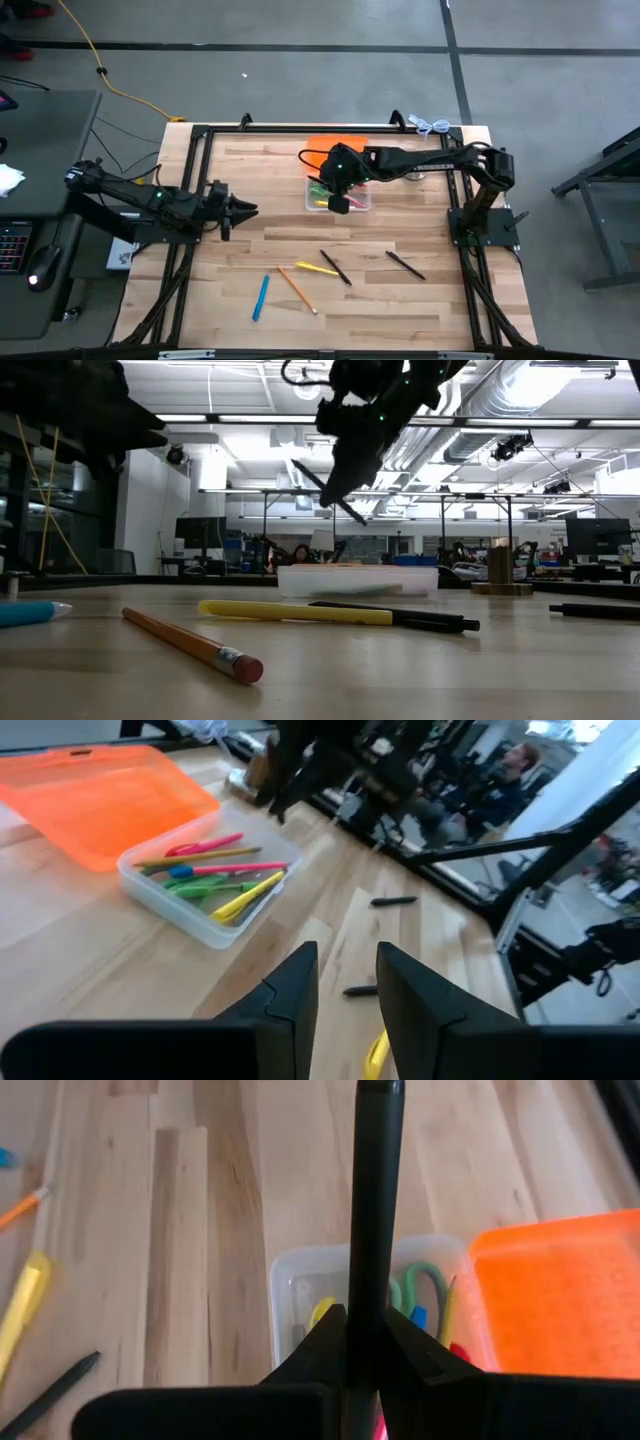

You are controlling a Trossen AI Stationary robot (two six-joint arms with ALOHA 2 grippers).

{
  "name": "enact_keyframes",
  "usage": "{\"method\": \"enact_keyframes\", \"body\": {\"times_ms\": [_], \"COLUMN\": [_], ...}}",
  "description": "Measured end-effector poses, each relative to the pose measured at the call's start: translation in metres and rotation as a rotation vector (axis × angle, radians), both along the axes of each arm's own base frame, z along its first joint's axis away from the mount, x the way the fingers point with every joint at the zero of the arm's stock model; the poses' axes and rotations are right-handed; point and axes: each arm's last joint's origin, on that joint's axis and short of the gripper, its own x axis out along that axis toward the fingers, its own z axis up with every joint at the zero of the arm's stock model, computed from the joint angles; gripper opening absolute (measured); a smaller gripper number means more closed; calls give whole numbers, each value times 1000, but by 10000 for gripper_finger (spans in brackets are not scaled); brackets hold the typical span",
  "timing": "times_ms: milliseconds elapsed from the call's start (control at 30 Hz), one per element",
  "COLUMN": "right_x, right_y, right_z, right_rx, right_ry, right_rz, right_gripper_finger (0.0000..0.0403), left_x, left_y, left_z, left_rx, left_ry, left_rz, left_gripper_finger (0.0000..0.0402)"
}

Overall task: Pick & place school supplies into a supply box
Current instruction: Put the left black pen into the supply box

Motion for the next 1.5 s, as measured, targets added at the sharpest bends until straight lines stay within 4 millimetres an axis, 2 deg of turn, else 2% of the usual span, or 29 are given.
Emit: {"method": "enact_keyframes", "body": {"times_ms": [333,1000,1500], "right_x": [4,-1,-5], "right_y": [-1,-16,-23], "right_z": [-30,-67,-69], "right_rx": [15,56,84], "right_ry": [142,331,360], "right_rz": [-11,-80,-108], "right_gripper_finger": [19,20,20], "left_x": [-14,-26,-26], "left_y": [4,7,7], "left_z": [-8,-15,-16], "left_rx": [16,30,80], "left_ry": [-50,-8,12], "left_rz": [-35,-58,-62], "left_gripper_finger": [133,133,133]}}
